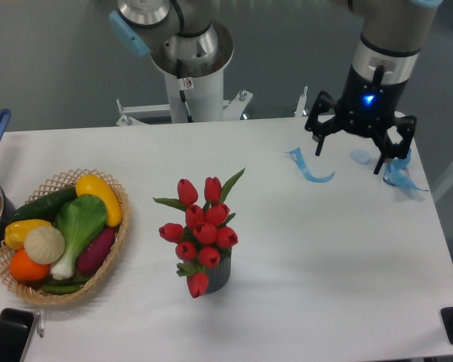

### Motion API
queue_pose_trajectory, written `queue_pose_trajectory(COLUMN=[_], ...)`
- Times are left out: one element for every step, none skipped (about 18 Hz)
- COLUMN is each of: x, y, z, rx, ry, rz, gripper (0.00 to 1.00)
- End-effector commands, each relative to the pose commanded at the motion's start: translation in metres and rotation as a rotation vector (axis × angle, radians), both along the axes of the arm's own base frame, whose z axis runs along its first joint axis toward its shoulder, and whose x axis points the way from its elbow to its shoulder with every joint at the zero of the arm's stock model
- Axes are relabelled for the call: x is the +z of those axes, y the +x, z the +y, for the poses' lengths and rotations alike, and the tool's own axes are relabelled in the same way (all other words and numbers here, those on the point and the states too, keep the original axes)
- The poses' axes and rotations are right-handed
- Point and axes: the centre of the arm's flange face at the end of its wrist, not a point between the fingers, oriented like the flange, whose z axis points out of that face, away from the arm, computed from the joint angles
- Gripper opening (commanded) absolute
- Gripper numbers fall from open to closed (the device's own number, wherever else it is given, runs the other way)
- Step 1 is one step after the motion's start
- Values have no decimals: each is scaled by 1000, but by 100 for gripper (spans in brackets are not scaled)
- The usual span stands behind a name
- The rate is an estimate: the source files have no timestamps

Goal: Pick up the flowers from the vase
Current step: 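Move the open gripper from its start pose toward the tulip bouquet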

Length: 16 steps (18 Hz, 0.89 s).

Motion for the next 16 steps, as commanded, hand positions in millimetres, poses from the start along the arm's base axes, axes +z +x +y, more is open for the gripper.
queue_pose_trajectory(x=[0,2,3,1,-4,-8,-10,-14,-16,-26,-36,-40,-45,-52,-59,-64], y=[1,1,-1,0,0,-2,-3,-4,-6,-4,-2,0,-1,-1,-1,0], z=[0,1,1,2,0,-4,-6,-7,-6,-4,-4,-4,-4,-4,-4,-4], rx=[-1,-2,1,-1,1,8,13,13,14,14,20,32,51,60,60,57], ry=[-1,-1,5,8,7,11,25,49,67,74,87,101,115,123,130,137], rz=[5,10,22,25,15,5,-4,-19,-2,13,40,59,75,87,92,95], gripper=[100,100,100,100,100,100,100,100,100,100,100,100,100,100,100,100])
